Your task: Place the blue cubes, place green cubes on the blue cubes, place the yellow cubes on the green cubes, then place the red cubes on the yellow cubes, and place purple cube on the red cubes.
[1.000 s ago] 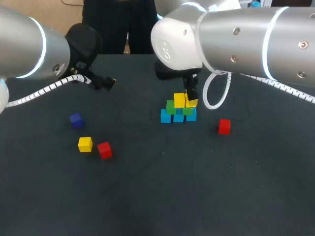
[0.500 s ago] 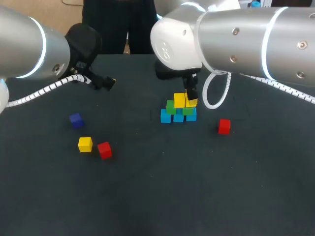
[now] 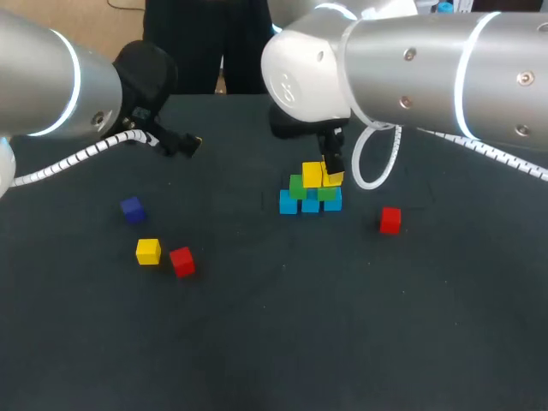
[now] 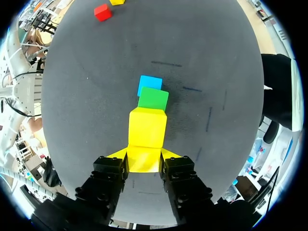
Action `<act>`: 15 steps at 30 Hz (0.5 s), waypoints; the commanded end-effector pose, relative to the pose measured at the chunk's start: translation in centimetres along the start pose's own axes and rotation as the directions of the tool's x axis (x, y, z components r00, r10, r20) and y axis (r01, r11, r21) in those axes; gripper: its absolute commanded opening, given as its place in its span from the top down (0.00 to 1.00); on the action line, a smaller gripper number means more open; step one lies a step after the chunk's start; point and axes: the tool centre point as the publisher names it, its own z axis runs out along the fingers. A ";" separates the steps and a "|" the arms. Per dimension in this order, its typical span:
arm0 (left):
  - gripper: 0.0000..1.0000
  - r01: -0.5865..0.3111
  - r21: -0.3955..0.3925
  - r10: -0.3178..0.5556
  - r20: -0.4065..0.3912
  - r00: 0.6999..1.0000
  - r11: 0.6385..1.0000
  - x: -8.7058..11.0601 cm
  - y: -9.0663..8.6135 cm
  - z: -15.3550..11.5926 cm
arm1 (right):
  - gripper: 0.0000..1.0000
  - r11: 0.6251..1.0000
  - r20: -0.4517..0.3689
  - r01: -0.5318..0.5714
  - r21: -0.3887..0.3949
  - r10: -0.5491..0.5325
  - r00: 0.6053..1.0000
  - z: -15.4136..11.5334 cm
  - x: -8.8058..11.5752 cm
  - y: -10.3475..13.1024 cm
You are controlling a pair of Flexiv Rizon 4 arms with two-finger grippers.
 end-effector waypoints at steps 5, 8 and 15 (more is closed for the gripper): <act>0.00 -0.001 0.001 0.001 0.002 1.000 1.000 0.0 0.0 0.0 | 1.00 1.000 0.007 0.013 -0.009 -0.013 1.000 0.0 -0.2 0.0; 0.00 -0.001 0.001 0.001 0.002 1.000 1.000 0.0 0.0 0.0 | 1.00 1.000 0.011 0.013 -0.015 -0.013 1.000 0.1 -0.2 0.1; 0.00 -0.001 0.001 0.001 0.002 1.000 1.000 0.0 0.0 0.0 | 0.00 1.000 0.017 0.015 -0.022 -0.014 1.000 0.1 -0.2 0.1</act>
